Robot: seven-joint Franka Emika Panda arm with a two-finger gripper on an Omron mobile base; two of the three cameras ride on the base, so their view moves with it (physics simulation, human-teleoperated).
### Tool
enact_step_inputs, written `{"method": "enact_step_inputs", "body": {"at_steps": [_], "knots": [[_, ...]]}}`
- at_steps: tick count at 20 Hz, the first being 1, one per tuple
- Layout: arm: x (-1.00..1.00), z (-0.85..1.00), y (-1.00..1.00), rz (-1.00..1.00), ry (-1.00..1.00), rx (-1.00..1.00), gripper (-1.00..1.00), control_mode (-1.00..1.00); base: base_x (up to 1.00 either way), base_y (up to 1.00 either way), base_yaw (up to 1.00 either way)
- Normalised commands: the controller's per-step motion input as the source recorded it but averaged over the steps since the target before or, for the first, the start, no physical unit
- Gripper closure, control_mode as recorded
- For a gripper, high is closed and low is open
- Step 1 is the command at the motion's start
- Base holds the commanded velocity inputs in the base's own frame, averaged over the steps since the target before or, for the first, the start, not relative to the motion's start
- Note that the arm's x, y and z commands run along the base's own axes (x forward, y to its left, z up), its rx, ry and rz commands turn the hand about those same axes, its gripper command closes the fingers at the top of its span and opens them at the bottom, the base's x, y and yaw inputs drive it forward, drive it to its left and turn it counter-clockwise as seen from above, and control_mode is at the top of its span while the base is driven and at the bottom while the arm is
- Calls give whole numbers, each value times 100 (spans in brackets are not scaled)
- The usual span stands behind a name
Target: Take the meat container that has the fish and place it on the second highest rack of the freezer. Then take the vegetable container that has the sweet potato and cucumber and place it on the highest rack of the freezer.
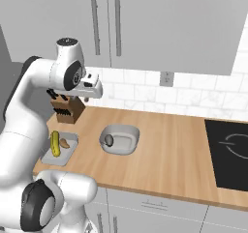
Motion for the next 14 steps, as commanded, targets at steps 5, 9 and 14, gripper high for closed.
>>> {"method": "enact_step_inputs", "body": {"at_steps": [5,9,14], "knots": [[-4,-26,0,0,10,-2,-100,-100,0,0,0],[-56,-87,52,8,33,-14,-100,-100,0,0,0],[-53,-87,98,33,18,-4,-100,-100,0,0,0]]}}
